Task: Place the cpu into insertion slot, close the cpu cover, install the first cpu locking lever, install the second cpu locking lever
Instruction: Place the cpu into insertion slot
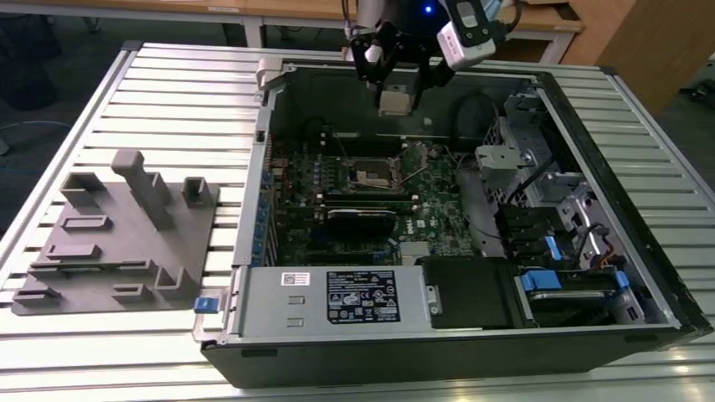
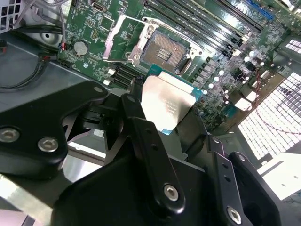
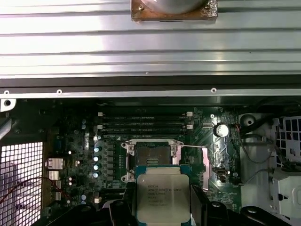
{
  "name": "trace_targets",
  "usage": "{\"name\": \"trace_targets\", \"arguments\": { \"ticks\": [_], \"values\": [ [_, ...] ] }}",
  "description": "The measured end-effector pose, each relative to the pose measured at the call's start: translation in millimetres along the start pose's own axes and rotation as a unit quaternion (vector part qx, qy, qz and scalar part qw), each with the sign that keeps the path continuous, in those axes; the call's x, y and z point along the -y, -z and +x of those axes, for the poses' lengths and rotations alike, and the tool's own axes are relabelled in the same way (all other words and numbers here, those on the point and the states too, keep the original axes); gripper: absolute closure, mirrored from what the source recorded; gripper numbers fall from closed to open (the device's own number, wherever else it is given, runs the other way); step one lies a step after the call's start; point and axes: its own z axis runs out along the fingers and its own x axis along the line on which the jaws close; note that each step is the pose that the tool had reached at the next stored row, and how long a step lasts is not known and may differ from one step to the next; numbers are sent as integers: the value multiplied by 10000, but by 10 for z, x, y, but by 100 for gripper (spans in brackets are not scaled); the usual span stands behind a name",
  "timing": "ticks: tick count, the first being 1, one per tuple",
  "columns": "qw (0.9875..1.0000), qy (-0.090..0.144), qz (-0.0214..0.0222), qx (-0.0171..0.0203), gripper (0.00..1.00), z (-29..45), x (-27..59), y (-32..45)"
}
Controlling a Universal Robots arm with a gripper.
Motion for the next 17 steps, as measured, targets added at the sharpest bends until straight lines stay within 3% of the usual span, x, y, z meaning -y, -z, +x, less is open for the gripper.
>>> {"name": "trace_targets", "arguments": {
  "ticks": [17],
  "values": [
    [10000, 0, -1, 0, 46, -3, 16, -185]
  ]
}}
